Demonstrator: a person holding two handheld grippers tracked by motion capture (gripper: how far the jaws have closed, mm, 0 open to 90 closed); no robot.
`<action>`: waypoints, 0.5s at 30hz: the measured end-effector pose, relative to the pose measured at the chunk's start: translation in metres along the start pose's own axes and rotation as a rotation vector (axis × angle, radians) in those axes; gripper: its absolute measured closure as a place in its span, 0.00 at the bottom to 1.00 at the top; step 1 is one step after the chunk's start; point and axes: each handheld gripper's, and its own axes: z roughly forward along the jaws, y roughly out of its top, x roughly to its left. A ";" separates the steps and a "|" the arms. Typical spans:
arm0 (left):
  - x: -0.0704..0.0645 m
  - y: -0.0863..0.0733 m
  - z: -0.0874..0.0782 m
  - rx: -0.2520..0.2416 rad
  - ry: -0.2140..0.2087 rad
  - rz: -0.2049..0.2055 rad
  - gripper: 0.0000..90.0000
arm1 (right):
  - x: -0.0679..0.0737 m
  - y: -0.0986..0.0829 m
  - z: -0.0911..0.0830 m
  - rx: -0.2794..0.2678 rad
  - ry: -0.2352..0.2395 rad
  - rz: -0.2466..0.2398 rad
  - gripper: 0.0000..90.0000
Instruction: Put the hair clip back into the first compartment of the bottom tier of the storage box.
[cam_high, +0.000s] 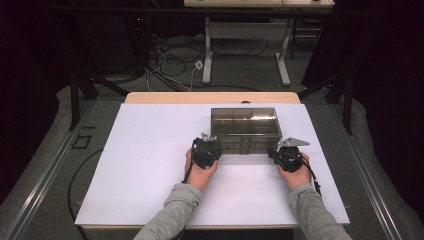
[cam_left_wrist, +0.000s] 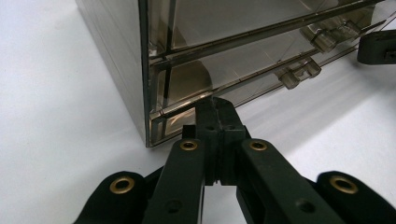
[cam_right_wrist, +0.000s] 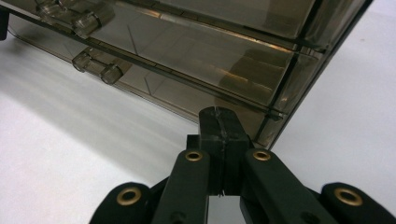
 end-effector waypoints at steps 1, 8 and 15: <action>0.000 0.000 0.000 -0.001 0.002 0.002 1.00 | 0.000 0.000 0.000 -0.003 -0.001 -0.002 1.00; 0.001 0.001 -0.001 -0.007 0.004 -0.003 1.00 | 0.000 -0.001 -0.002 -0.003 0.006 0.003 1.00; 0.001 -0.002 -0.001 -0.002 -0.003 -0.005 1.00 | 0.003 0.000 -0.007 -0.012 0.013 -0.003 1.00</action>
